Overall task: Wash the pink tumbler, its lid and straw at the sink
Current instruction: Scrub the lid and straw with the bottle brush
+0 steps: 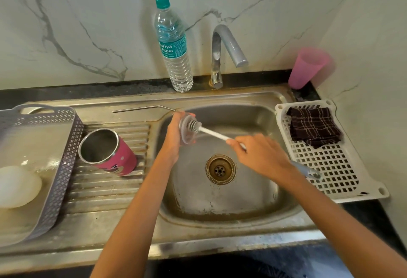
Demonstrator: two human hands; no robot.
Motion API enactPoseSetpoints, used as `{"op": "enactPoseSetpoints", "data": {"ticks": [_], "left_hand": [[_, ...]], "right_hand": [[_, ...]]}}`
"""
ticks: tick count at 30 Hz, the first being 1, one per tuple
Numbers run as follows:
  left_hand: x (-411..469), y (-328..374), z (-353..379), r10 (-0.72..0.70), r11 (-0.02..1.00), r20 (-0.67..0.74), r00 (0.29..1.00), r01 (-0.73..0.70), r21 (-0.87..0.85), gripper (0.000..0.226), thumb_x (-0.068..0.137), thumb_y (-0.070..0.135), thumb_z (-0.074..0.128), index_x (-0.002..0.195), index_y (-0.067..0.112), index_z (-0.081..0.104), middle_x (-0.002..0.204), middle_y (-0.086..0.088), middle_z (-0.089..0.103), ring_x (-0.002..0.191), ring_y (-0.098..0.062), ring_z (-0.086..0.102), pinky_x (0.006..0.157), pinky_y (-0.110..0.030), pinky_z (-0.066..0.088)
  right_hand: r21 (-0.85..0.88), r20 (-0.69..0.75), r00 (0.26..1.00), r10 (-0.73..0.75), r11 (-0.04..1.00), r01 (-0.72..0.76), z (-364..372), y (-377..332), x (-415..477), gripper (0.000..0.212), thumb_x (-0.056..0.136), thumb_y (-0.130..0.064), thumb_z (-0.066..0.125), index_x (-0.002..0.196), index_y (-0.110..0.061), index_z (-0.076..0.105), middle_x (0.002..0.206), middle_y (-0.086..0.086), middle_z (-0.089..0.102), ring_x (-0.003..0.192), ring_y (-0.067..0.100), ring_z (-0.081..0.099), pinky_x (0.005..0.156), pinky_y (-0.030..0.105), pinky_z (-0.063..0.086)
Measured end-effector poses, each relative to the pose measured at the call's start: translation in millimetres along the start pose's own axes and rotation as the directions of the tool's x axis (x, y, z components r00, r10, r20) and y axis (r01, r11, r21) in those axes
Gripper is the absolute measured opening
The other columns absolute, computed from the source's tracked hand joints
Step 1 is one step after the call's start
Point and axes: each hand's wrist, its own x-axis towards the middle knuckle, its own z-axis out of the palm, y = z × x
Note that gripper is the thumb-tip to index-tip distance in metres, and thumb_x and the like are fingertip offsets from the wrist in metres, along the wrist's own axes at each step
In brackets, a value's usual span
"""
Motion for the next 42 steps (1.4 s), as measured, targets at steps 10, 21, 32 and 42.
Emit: {"op": "enactPoseSetpoints", "data": {"ticks": [10, 21, 32, 42], "left_hand": [[-4, 15, -3, 0.001, 0.993, -0.075, 0.997, -0.010, -0.121, 0.035, 0.096, 0.041, 0.043, 0.096, 0.017, 0.069, 0.082, -0.003, 0.068, 0.070, -0.013, 0.065, 0.066, -0.030, 0.052], [0, 9, -1, 0.006, 1.000, -0.069, 0.998, -0.005, 0.012, 0.036, 0.092, 0.045, 0.046, 0.098, 0.020, 0.071, 0.091, -0.005, 0.068, 0.087, -0.021, 0.062, 0.071, -0.033, 0.052], [-2, 18, -2, 0.051, 0.997, -0.084, 0.995, -0.055, -0.047, 0.031, 0.095, 0.040, 0.045, 0.095, 0.021, 0.069, 0.090, -0.006, 0.064, 0.080, -0.017, 0.061, 0.057, -0.023, 0.051], [4, 22, -9, 0.083, 0.992, 0.028, 0.996, -0.080, -0.096, 0.041, 0.090, 0.048, 0.043, 0.096, 0.019, 0.072, 0.094, -0.010, 0.065, 0.084, -0.021, 0.060, 0.073, -0.034, 0.049]], "right_hand": [[0.019, -0.020, 0.999, -0.028, 0.999, 0.028, 3, -16, -4, 0.043, 0.101, -0.050, 0.030, 0.086, -0.027, 0.064, 0.050, -0.007, 0.047, 0.047, 0.015, 0.050, 0.053, 0.030, 0.049], [-0.052, -0.043, 0.999, -0.032, 0.998, 0.030, 8, -14, -9, 0.048, 0.102, -0.048, 0.027, 0.090, -0.023, 0.066, 0.054, -0.005, 0.052, 0.049, 0.017, 0.054, 0.053, 0.031, 0.050], [0.008, -0.036, 0.998, -0.043, 0.999, 0.043, 14, -16, -7, 0.049, 0.102, -0.050, 0.028, 0.086, -0.023, 0.065, 0.053, -0.003, 0.052, 0.050, 0.020, 0.054, 0.058, 0.036, 0.054], [0.069, -0.001, 0.999, -0.040, 0.997, 0.039, 19, -12, -14, 0.049, 0.101, -0.052, 0.028, 0.071, -0.023, 0.054, 0.051, -0.004, 0.050, 0.047, 0.019, 0.051, 0.055, 0.036, 0.052]]}}
